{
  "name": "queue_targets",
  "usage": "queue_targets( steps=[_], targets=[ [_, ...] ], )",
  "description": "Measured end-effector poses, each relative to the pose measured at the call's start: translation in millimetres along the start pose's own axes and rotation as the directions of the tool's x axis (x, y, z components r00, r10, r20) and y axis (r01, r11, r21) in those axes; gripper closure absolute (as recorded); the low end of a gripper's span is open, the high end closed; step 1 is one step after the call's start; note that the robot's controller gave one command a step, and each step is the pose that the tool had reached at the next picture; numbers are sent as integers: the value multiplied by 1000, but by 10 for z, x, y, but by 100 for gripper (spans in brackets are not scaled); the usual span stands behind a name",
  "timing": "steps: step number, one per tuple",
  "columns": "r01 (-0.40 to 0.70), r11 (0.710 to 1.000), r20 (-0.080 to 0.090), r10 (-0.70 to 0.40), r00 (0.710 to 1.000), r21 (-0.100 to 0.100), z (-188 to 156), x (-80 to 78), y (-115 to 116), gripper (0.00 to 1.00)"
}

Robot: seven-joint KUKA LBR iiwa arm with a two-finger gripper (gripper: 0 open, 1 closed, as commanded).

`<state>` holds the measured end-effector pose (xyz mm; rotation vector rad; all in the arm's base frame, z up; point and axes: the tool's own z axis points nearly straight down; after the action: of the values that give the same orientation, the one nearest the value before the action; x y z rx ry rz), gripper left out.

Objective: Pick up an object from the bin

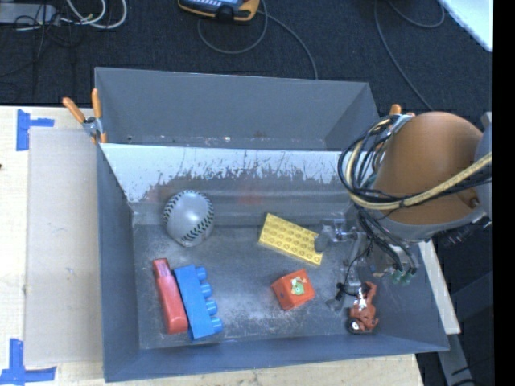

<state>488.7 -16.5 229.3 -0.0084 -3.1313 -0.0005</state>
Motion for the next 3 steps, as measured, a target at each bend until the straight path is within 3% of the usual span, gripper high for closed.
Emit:
queue_targets(
  steps=[1, 2, 3],
  targets=[
    [0, 1000, 8, 0, 1000, 0, -42, -14, 0, 0],
    [-32, 999, 15, 32, 999, -1, 296, -92, -16, 0],
    [-52, 999, 10, 52, 999, -1, 448, -117, -13, 0]
  ],
)
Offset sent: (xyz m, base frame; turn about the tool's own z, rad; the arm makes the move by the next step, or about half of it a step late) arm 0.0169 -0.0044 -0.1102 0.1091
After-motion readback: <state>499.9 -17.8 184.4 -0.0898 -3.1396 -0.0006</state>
